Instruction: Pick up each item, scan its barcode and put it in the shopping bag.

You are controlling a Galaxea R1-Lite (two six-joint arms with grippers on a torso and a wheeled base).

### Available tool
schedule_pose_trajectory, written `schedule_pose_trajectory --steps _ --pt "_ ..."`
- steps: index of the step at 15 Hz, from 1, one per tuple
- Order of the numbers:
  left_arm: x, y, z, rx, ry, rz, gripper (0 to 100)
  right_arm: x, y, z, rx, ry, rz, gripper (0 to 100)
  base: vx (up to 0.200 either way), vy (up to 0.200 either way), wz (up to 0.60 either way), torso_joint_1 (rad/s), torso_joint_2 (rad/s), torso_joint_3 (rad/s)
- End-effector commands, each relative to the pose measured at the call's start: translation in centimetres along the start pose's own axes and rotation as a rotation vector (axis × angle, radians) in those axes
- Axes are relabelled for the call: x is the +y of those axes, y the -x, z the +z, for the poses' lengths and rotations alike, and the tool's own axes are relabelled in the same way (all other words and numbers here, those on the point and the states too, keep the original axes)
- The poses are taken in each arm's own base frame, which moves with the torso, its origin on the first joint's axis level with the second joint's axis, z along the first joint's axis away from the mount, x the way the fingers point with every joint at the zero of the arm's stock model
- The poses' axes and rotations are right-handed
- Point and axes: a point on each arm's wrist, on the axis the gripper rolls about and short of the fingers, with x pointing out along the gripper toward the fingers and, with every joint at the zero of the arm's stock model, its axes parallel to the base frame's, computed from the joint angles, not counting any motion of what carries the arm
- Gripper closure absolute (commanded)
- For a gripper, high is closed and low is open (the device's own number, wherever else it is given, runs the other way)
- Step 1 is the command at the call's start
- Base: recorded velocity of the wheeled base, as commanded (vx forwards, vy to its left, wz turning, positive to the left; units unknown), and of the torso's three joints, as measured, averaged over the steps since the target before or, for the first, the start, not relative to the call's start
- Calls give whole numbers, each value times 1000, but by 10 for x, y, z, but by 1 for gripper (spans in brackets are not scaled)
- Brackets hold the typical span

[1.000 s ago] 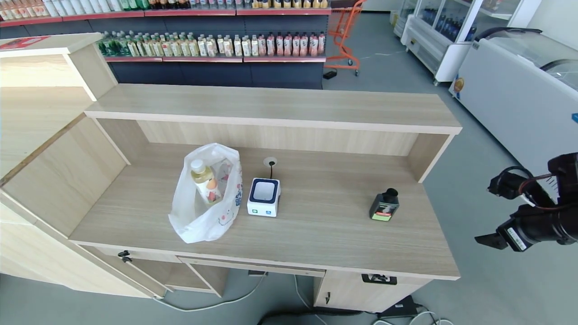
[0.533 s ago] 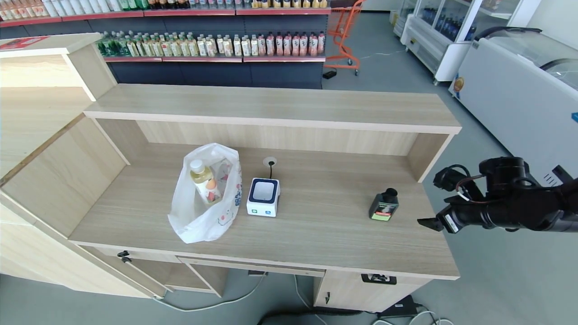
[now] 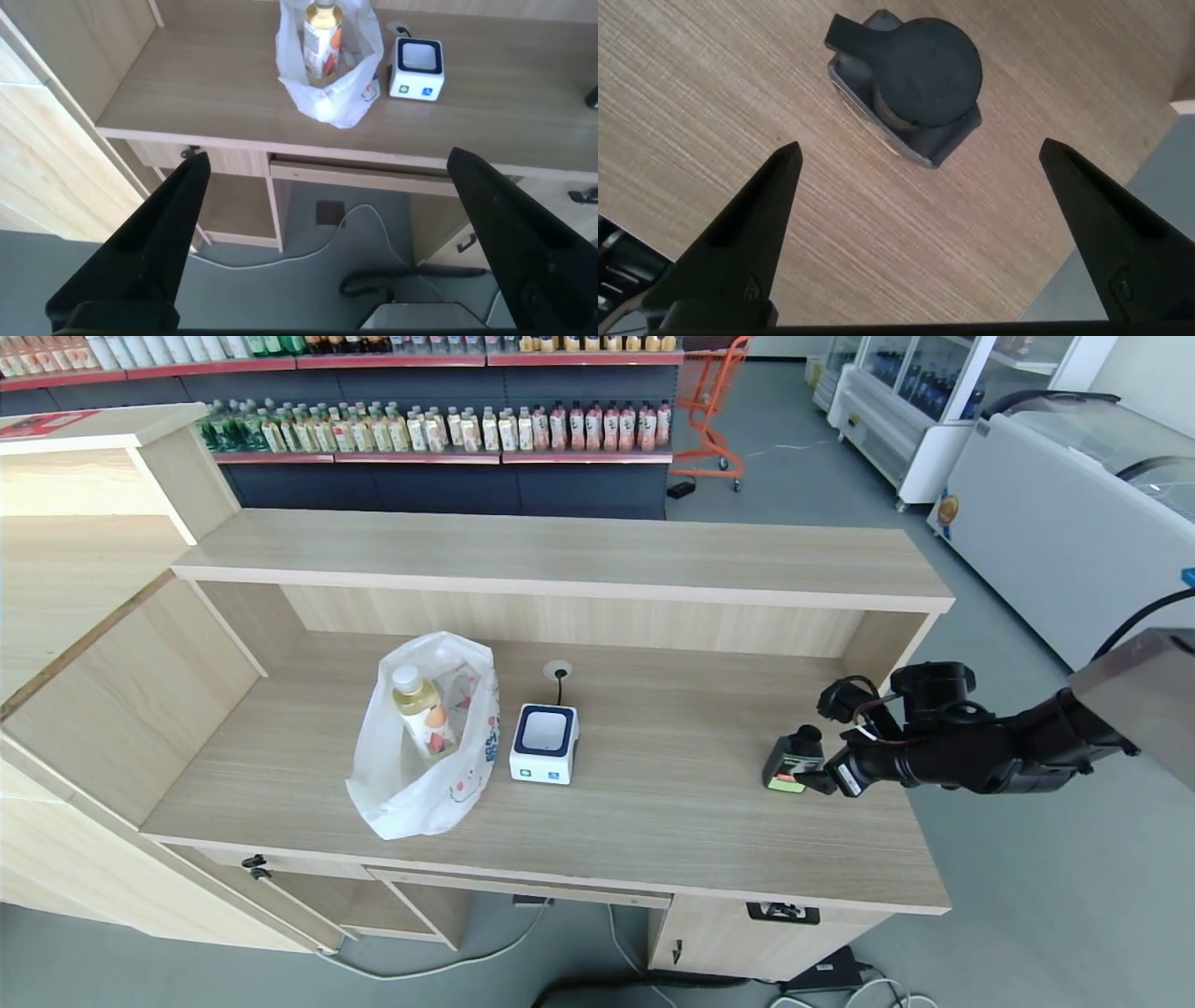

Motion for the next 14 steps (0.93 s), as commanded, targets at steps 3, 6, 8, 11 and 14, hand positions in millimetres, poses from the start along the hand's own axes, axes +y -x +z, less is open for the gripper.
schedule_pose_trajectory --steps 3,6,8,11,14 --pt "0 0 0 0 1 -1 0 11 -32 2 -11 23 30 0 0 0 0 0 0 0" --pt "0 0 0 0 1 0 0 16 -47 13 -45 7 36 0 0 0 0 0 0 0" --pt "0 0 0 0 1 0 0 19 -54 18 -60 1 37 0 0 0 0 0 0 0" --pt "0 0 0 0 1 0 0 22 -63 14 -52 5 42 0 0 0 0 0 0 0" --pt "0 0 0 0 1 -1 0 23 -64 14 -51 5 44 100 0 0 0 0 0 0"
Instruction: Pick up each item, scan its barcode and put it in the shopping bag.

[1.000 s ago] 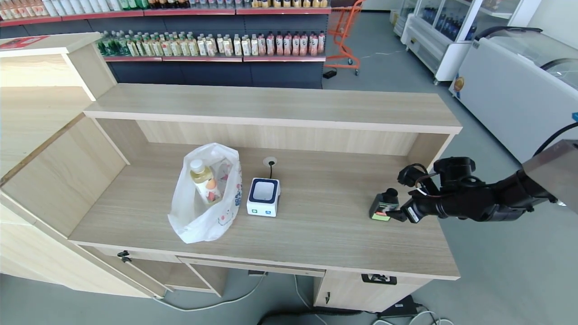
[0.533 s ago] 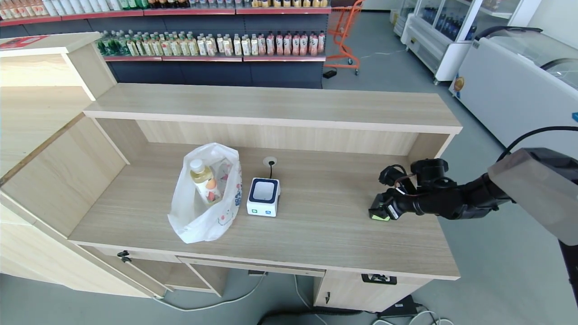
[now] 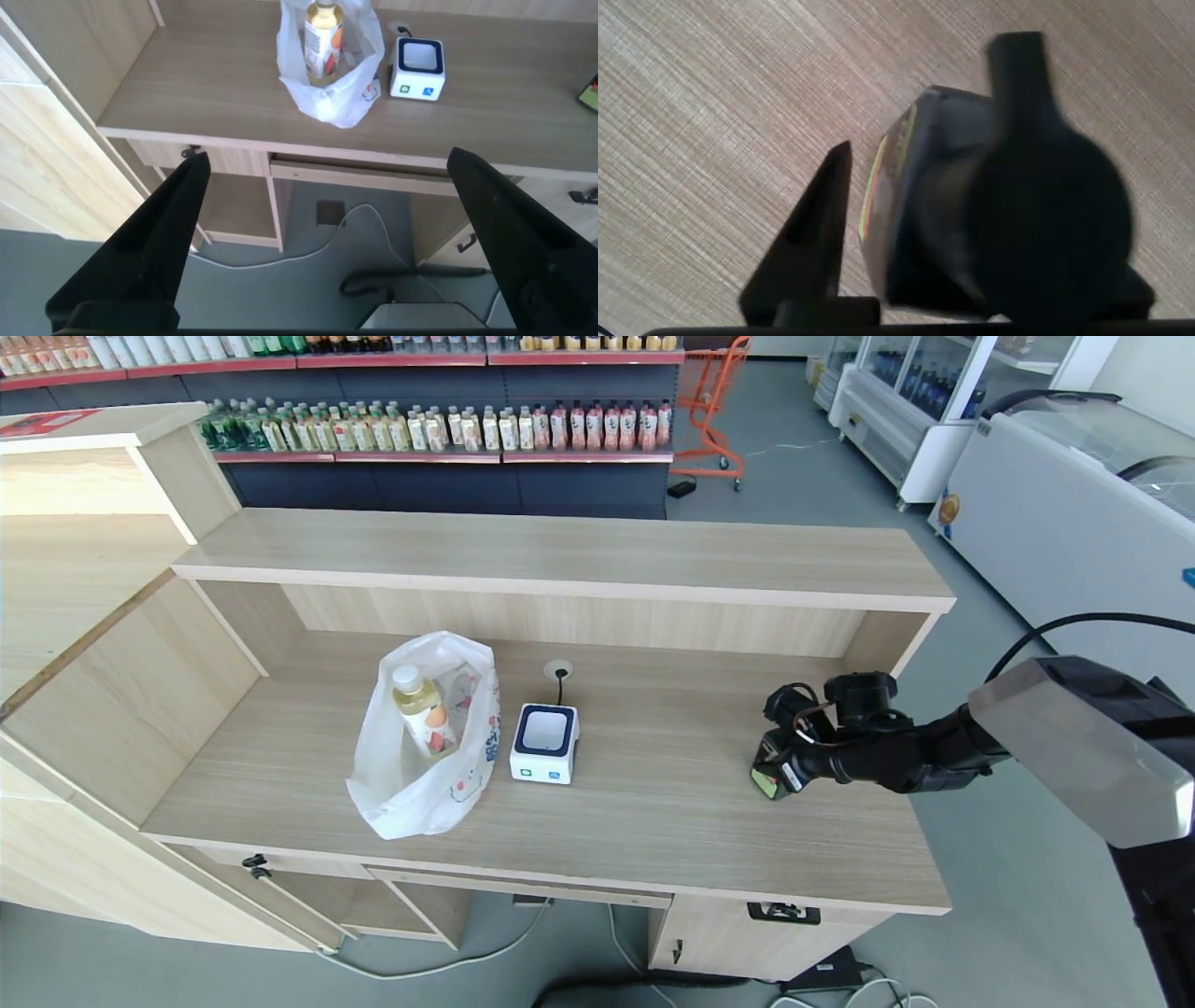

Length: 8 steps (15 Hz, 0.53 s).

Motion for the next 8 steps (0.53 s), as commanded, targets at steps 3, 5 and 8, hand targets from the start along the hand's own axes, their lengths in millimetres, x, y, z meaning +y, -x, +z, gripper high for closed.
schedule_pose_trajectory --steps 3,5,8 --pt "0 0 0 0 1 -1 0 -1 2 3 -10 0 -3 100 0 0 0 0 0 0" --pt "0 0 0 0 1 -1 0 -11 28 27 -69 -28 -37 100 0 0 0 0 0 0" --pt "0 0 0 0 1 -1 0 -22 135 38 -152 -12 -170 100 0 0 0 0 0 0"
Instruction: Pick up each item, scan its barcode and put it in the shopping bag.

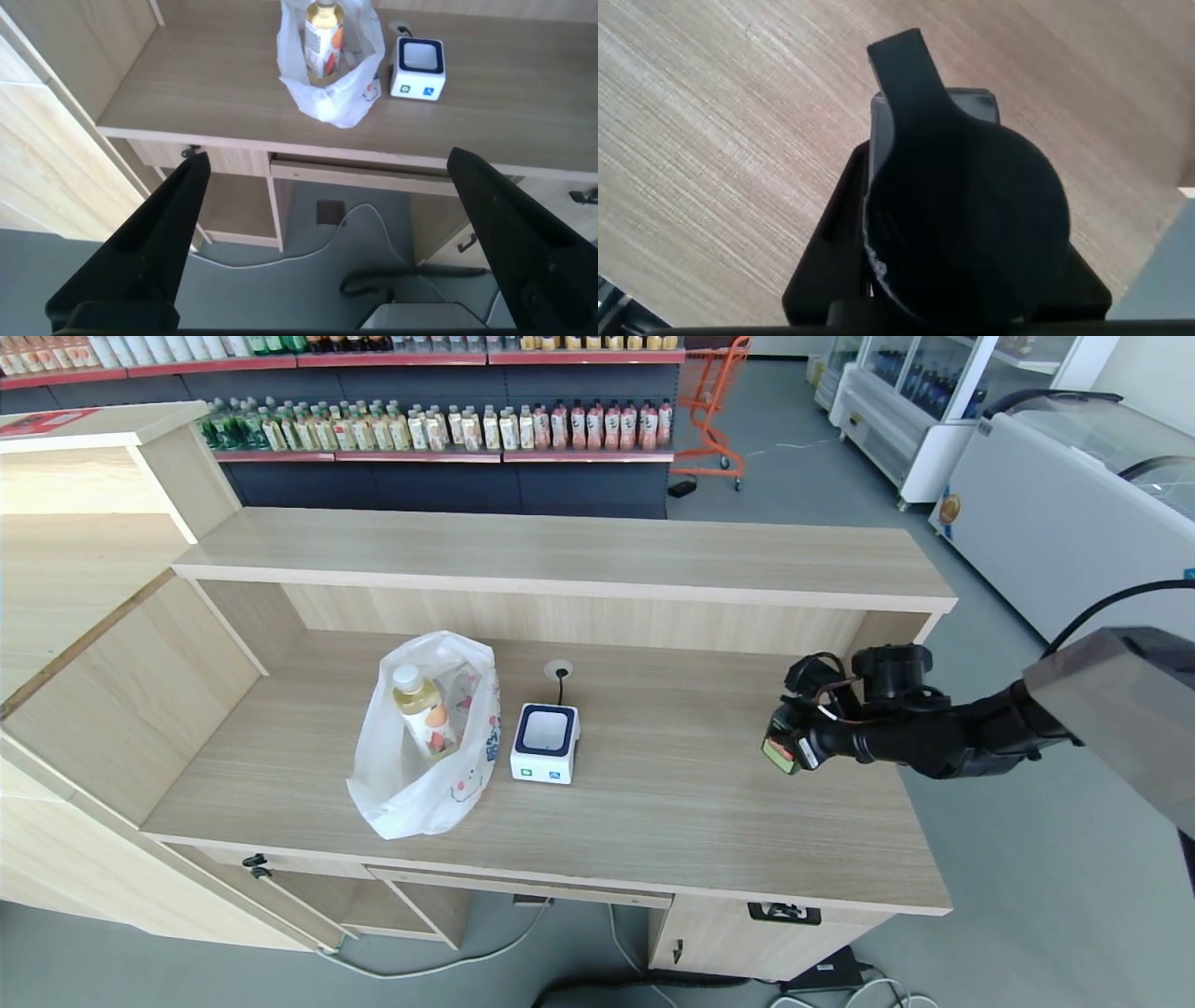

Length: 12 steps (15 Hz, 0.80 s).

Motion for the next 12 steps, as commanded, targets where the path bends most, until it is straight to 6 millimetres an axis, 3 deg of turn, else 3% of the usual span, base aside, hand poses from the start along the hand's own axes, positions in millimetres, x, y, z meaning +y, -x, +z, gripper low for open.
schedule_pose_trajectory --steps 1,2,3,4,5,6,7,8,9,11,12 --pt "0 0 0 0 0 1 0 -13 124 8 -98 126 -190 100 0 0 0 0 0 0" --pt "0 0 0 0 0 -1 0 -8 170 -5 -128 314 -292 100 0 0 0 0 0 0" --pt "0 0 0 0 0 -1 0 6 197 -12 -179 455 -320 100 0 0 0 0 0 0" --pt "0 0 0 0 0 1 0 15 208 -13 -229 517 -295 100 0 0 0 0 0 0" --pt "0 0 0 0 0 -1 0 38 218 5 -440 739 -121 100 0 0 0 0 0 0" --pt "0 0 0 0 0 -1 0 60 217 22 -623 1031 -28 100 0 0 0 0 0 0" --pt "0 0 0 0 0 1 0 73 216 28 -713 1164 -4 100 0 0 0 0 0 0" --pt "0 0 0 0 0 -1 0 111 211 40 -967 1435 69 100 0 0 0 0 0 0" --pt "0 0 0 0 0 -1 0 137 206 42 -1098 1540 121 100 0 0 0 0 0 0" --pt "0 0 0 0 0 1 0 180 201 24 -1202 1658 289 100 0 0 0 0 0 0" --pt "0 0 0 0 0 1 0 190 200 16 -1227 1711 362 100 0 0 0 0 0 0"
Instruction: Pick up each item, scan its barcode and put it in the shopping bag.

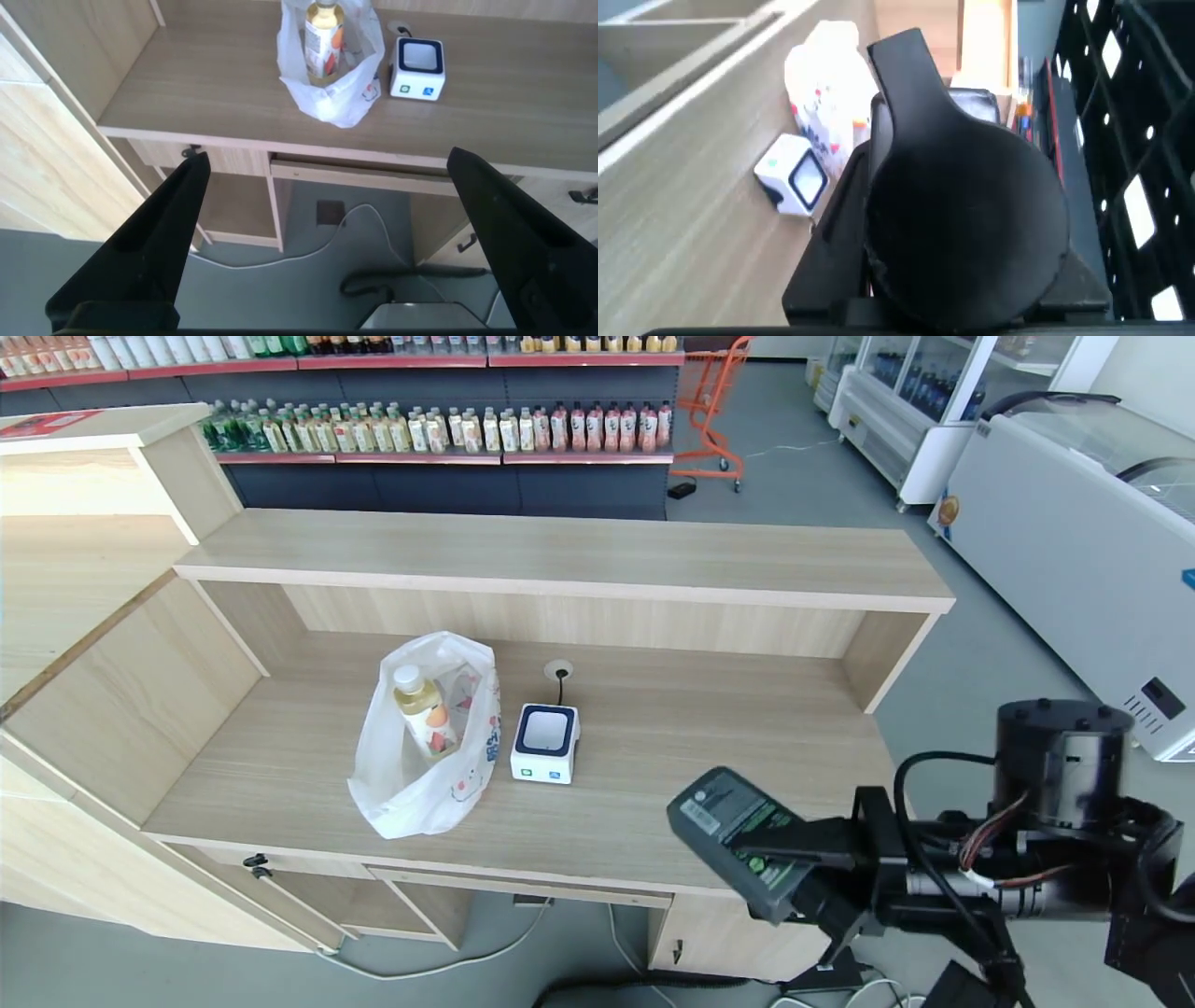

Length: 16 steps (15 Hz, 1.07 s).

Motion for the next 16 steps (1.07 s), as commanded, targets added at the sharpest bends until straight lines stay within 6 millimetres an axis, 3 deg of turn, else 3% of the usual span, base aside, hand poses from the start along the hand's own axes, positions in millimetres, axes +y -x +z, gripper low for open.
schedule_pose_trajectory --steps 1,4,9,13,16 --pt "0 0 0 0 0 -1 0 11 -22 39 -263 9 51 100 0 0 0 0 0 0" --pt "0 0 0 0 0 0 0 23 -25 44 -331 142 74 100 0 0 0 0 0 0" --pt "0 0 0 0 0 0 0 17 -27 39 -388 284 -95 100 0 0 0 0 0 0" --pt "0 0 0 0 0 -1 0 15 -25 36 -372 306 -105 100 0 0 0 0 0 0" --pt "0 0 0 0 0 0 0 12 -6 23 -278 327 -93 100 0 0 0 0 0 0"
